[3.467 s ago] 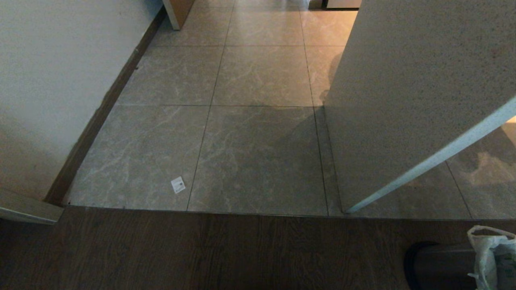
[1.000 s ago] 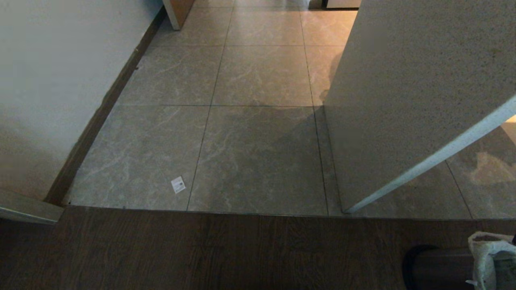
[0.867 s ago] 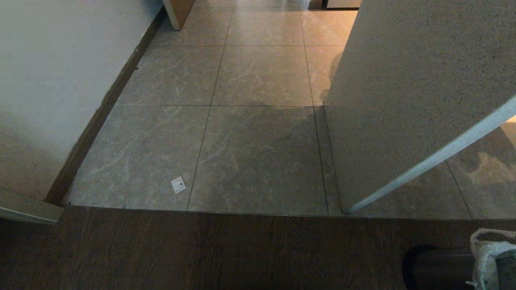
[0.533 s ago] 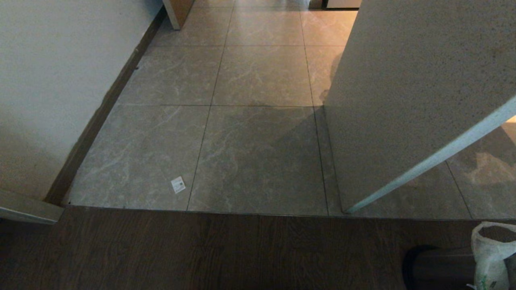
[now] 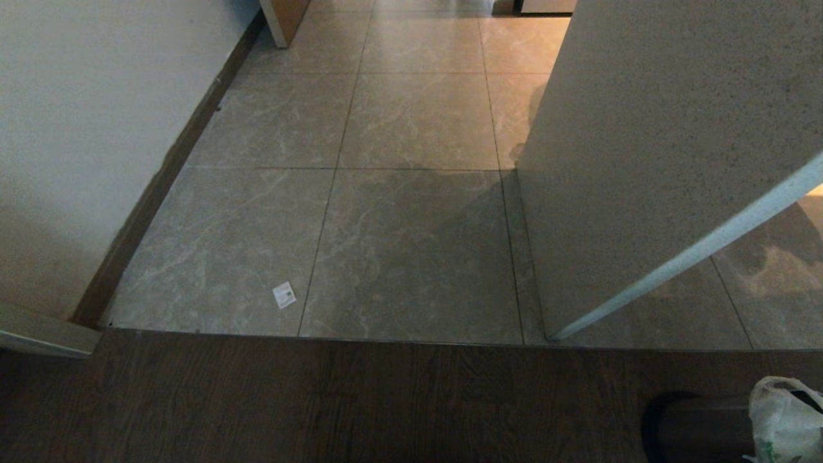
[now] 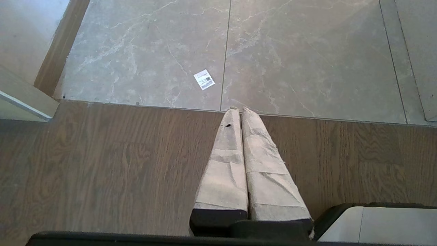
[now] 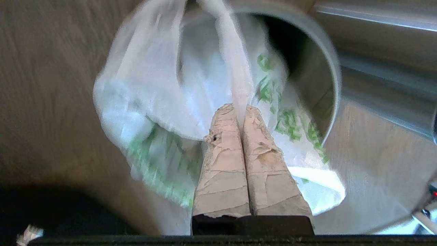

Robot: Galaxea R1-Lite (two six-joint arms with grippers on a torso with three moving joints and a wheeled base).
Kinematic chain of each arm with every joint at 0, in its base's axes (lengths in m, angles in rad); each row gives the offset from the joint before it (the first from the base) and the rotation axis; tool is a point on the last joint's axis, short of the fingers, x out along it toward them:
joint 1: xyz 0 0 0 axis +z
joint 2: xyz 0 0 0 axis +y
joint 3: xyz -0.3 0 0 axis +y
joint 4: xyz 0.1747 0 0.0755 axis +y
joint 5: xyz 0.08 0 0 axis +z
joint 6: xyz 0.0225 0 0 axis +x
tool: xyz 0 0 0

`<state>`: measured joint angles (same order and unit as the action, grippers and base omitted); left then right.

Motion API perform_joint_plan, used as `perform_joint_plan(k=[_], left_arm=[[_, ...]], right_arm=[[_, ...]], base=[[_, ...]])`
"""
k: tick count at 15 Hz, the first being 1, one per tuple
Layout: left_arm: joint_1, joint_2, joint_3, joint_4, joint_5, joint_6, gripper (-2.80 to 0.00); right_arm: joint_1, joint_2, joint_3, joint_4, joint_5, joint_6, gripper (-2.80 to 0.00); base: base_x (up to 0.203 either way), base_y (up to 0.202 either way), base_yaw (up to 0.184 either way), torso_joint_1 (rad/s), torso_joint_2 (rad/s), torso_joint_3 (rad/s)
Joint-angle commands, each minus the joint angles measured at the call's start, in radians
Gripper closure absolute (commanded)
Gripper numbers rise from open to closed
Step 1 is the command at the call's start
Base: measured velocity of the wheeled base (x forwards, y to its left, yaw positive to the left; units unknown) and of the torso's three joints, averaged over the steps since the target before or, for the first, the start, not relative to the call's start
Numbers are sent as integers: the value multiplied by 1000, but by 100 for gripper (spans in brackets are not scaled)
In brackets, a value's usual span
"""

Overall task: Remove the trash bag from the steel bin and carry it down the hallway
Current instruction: Pick up the trash bag

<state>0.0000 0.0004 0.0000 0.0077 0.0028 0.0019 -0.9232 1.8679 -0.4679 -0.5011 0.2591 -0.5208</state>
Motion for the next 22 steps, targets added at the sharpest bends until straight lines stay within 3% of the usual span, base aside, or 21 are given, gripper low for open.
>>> perform_joint_plan(k=[1,5,10,14,17,22], left_arm=[[0,0,0,0,0,0,0],[0,0,0,0,0,0,0],[0,0,0,0,0,0,0],[0,0,0,0,0,0,0],[0,0,0,0,0,1,0],[0,0,0,0,0,1,0]], right_arm=[[-1,-75,51,41,0,-46,0],[-8,-247,55,175,0,-91,0],[-8,-435,121,321,1,-226,0],[-5,-482,147,471,10,-228,0],[-9,-386,141,435,6,-229,0],[-44,-117,88,138,-35,-227,0]], base=[[0,0,0,0,0,0],[0,0,0,0,0,0],[0,0,0,0,0,0],[0,0,0,0,0,0],[0,0,0,0,0,0],[0,0,0,0,0,0]])
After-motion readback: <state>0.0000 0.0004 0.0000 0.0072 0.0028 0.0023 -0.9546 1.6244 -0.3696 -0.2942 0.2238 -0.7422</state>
